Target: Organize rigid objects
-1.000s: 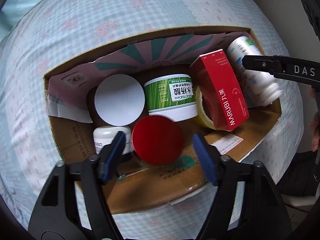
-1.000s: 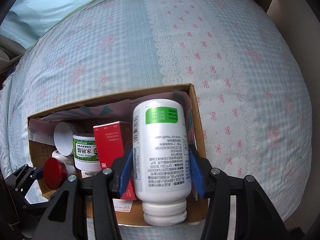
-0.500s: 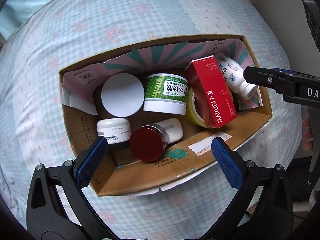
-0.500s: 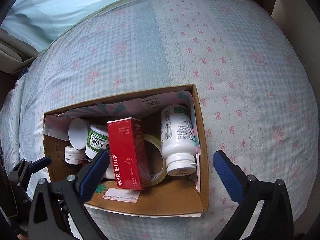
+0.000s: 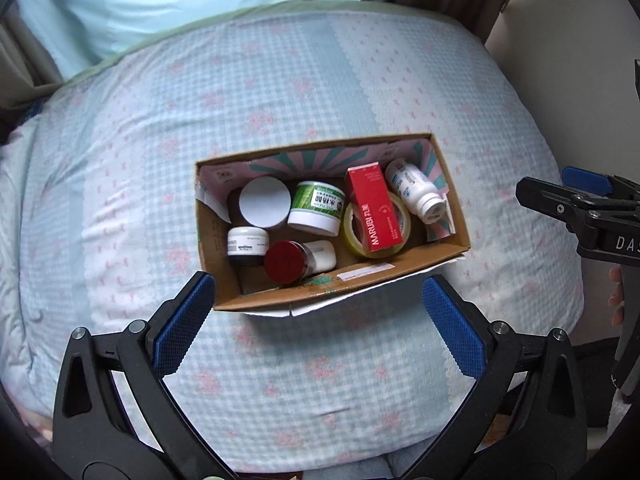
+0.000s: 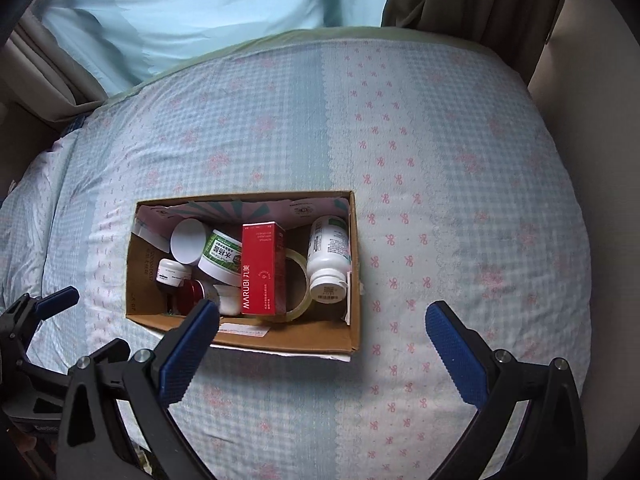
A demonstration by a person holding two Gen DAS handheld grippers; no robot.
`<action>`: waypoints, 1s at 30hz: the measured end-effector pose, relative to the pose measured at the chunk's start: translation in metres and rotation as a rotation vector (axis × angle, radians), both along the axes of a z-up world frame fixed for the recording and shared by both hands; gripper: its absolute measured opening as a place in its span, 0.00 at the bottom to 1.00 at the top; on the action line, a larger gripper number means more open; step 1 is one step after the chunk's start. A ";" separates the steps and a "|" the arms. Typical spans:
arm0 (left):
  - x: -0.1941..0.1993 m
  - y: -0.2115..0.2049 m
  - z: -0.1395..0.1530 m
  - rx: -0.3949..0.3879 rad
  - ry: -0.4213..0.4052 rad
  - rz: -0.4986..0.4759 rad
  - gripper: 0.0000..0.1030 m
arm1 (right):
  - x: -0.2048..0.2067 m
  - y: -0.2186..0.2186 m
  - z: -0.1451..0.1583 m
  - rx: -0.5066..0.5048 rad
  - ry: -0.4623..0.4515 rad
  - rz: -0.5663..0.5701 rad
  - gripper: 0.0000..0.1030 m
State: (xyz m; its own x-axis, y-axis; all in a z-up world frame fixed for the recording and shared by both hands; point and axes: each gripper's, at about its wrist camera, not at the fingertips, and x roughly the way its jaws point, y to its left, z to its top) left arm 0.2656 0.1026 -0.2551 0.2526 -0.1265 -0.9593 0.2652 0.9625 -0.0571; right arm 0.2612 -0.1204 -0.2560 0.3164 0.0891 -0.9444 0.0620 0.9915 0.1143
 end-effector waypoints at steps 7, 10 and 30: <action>-0.051 0.005 0.130 -0.078 -0.246 0.104 1.00 | -0.067 -0.016 0.114 -0.029 -0.191 -0.010 1.00; -0.081 0.004 0.176 -0.072 -0.378 0.132 1.00 | -0.099 -0.018 0.157 -0.065 -0.292 -0.028 1.00; -0.190 -0.022 0.251 -0.092 -0.696 0.141 1.00 | -0.202 -0.022 0.234 -0.158 -0.584 -0.059 1.00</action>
State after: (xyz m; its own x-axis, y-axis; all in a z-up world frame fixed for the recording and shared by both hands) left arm 0.0758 0.0804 -0.0039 0.8218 -0.1201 -0.5569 0.1430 0.9897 -0.0023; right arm 0.0597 -0.1423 -0.0221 0.7866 -0.0713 -0.6133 0.0884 0.9961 -0.0025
